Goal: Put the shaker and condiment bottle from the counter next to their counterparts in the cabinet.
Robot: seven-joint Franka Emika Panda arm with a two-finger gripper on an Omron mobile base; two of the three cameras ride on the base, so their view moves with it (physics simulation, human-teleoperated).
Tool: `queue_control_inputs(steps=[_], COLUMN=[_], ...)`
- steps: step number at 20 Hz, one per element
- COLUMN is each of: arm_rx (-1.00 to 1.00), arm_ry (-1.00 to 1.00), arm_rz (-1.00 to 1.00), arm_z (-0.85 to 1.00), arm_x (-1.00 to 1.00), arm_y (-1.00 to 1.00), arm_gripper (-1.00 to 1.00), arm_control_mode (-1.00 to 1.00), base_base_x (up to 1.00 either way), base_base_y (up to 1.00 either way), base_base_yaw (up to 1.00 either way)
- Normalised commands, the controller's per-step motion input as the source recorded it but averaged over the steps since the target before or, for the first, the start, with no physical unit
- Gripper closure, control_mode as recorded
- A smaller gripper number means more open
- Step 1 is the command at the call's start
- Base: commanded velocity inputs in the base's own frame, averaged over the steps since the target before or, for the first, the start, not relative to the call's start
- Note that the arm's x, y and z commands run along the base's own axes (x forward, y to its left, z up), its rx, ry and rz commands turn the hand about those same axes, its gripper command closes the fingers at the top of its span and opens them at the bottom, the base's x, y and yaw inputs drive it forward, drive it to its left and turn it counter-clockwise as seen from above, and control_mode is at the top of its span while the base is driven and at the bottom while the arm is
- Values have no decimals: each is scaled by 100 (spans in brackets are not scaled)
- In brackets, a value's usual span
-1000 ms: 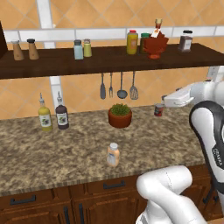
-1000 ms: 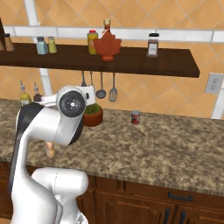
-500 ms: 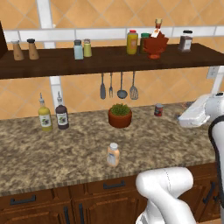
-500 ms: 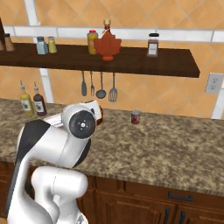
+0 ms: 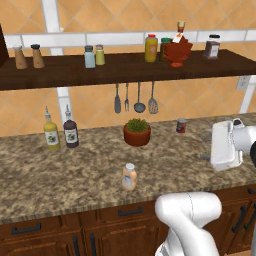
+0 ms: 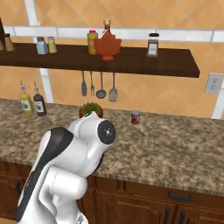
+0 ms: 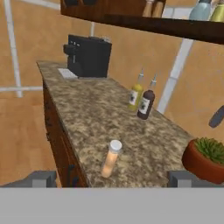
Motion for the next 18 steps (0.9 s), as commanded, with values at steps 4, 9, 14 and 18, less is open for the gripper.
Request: queue_control_inputs(steps=[4, 9, 14, 18], arm_rx=[-12, -11, -5, 26], arm_ry=[-11, -1, 2, -5], arm_rz=[14, 6, 6, -14], arm_z=[-100, -92, -33, -100], arm_x=[0, 0, -1, 4], arm_y=[100, 68, 6, 16], arm_gripper=[-100, -100, -100, -100], arm_control_mode=[-100, -100, -100, -100], base_base_x=[0, 0, 0, 0], base_base_y=[0, 0, 0, 0], base_base_yaw=[0, 0, 0, 0])
